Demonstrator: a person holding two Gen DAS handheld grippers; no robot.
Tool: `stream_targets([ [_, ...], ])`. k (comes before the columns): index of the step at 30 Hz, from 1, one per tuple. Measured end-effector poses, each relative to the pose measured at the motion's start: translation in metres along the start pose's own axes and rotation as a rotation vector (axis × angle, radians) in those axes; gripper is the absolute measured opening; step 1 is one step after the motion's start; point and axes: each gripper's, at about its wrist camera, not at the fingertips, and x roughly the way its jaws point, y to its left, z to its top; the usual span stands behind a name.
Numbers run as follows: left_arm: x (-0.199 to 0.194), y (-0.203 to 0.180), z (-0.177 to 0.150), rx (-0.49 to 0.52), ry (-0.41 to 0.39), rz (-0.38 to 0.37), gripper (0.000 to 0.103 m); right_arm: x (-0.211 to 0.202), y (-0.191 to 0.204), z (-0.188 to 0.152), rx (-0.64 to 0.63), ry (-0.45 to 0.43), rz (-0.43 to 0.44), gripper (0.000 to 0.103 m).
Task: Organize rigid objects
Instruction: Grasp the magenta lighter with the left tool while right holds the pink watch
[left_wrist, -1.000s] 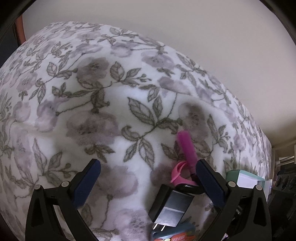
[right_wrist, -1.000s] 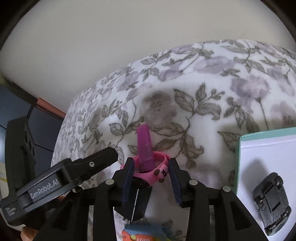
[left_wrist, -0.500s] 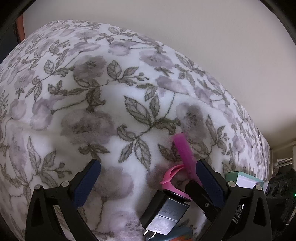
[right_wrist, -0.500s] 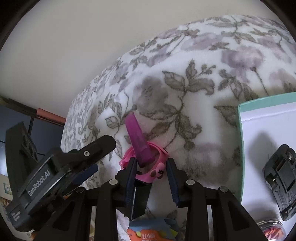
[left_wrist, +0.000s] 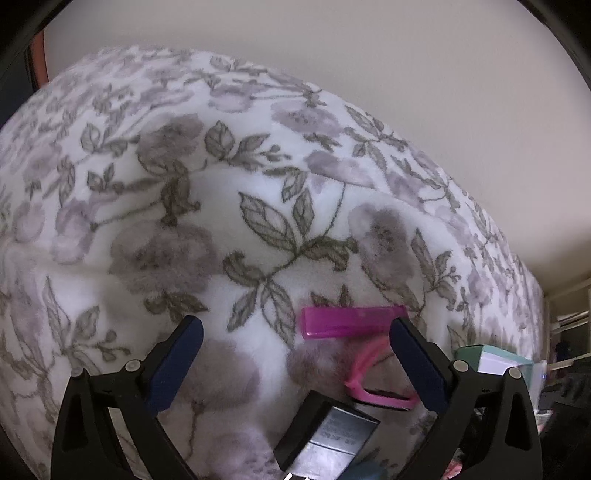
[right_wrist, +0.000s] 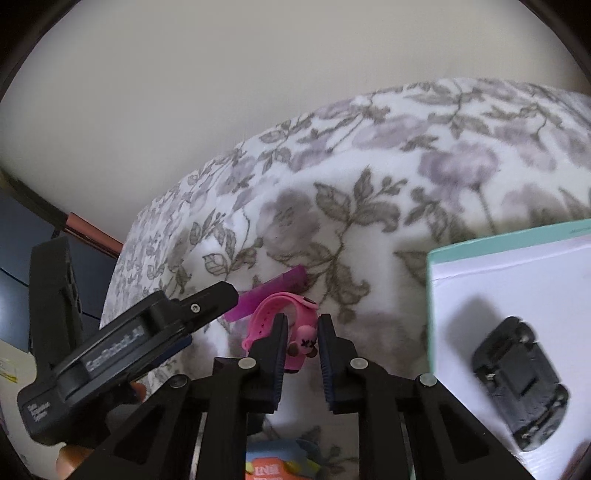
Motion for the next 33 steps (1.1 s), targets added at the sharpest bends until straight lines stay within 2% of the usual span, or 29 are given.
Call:
stream_targets([
  [8,0.002,-0.017,-0.001,0.105,-0.048,0.065,0.1,-0.024,-0.017,0.003,0.012,-0.059,0.003,0.018],
  [12,0.005,-0.032,-0.005,0.204,-0.07,0.098,0.1,-0.041,-0.025,0.006,0.012,-0.089,0.009,0.018],
  [19,0.018,-0.056,-0.011,0.362,-0.058,0.184,0.097,-0.07,-0.034,0.013,0.003,-0.145,0.002,0.018],
  [22,0.028,-0.066,-0.017,0.436,-0.041,0.226,0.083,-0.076,-0.044,0.016,0.027,-0.149,0.013,0.018],
  [26,0.029,-0.073,-0.017,0.462,-0.044,0.226,0.074,-0.082,-0.056,0.018,0.052,-0.155,0.014,0.017],
  [29,0.03,-0.076,-0.015,0.46,-0.045,0.207,0.057,-0.086,-0.064,0.02,0.071,-0.16,0.014,0.018],
  [30,0.03,-0.076,-0.014,0.45,-0.043,0.184,0.046,-0.088,-0.066,0.021,0.077,-0.163,0.014,0.017],
  [31,0.031,-0.075,-0.015,0.438,-0.04,0.155,0.039,-0.09,-0.069,0.022,0.082,-0.167,0.013,0.017],
  [33,0.03,-0.077,-0.018,0.438,-0.045,0.149,0.033,-0.095,-0.074,0.023,0.094,-0.175,0.011,0.017],
])
